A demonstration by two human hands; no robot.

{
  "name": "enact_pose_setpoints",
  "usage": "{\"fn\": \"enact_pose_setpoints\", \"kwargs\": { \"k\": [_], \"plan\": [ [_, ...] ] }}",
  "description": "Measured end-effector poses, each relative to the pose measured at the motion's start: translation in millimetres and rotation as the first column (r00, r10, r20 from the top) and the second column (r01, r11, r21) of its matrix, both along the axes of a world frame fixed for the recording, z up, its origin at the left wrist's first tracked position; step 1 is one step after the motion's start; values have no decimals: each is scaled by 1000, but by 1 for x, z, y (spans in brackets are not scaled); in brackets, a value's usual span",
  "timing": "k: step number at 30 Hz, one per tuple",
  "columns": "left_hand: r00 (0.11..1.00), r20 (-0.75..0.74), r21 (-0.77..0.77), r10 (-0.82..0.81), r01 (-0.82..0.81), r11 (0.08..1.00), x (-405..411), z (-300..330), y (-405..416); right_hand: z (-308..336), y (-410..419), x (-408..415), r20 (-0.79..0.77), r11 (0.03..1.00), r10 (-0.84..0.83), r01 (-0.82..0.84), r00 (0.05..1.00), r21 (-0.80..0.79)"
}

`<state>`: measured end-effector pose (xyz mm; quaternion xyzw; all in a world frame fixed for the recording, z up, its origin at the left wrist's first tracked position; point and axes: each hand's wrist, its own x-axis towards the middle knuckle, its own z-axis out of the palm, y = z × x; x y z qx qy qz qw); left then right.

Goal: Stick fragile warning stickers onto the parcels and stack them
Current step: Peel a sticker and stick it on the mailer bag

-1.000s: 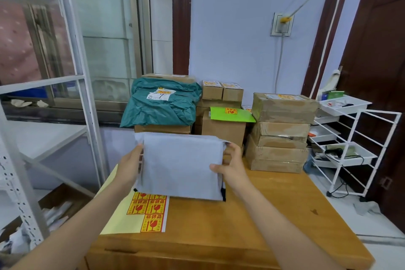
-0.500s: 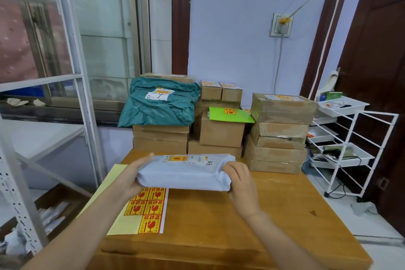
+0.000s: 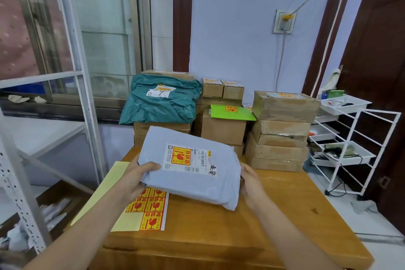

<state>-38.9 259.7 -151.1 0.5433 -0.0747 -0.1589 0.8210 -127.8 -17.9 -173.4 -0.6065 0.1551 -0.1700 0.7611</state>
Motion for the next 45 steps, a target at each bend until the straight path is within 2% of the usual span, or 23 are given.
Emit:
{"fn": "enact_pose_setpoints", "kwargs": {
  "k": [4, 8, 10, 13, 17, 19, 29, 36, 45],
  "plan": [
    [999, 50, 22, -11, 10, 1000, -3, -4, -3, -5, -2, 0, -129, 991, 124, -128, 984, -25],
    [999, 49, -34, -18, 20, 999, -5, -6, -9, 2, 1, 3, -61, 925, 266, -237, 962, 297],
    [998, 50, -63, -31, 34, 997, -5, -7, -9, 6, 2, 5, -35, 911, 268, -241, 963, 333],
    [995, 76, -33, -71, 74, 997, -5, -7, -8, 12, 3, 9, -16, 950, 229, -220, 973, 223],
    [993, 88, 114, -81, 71, 991, -5, 0, -12, 12, 0, 9, 3, 989, 146, -146, 989, 2],
    [991, 110, 174, -81, 61, 983, -2, 5, -13, 14, 2, 7, 41, 993, 112, -111, 993, -43],
    [981, 172, 318, 92, -144, 937, 3, 11, -27, 19, 7, 9, 129, 995, 101, -96, 987, -40],
    [976, 168, 332, 137, -187, 925, -2, 24, -34, 32, 2, 8, 108, 988, 129, -119, 986, -95],
    [977, 169, 286, 131, -176, 942, 3, 42, -50, 45, -13, 4, 92, 984, 174, -169, 980, -62]
  ]
}}
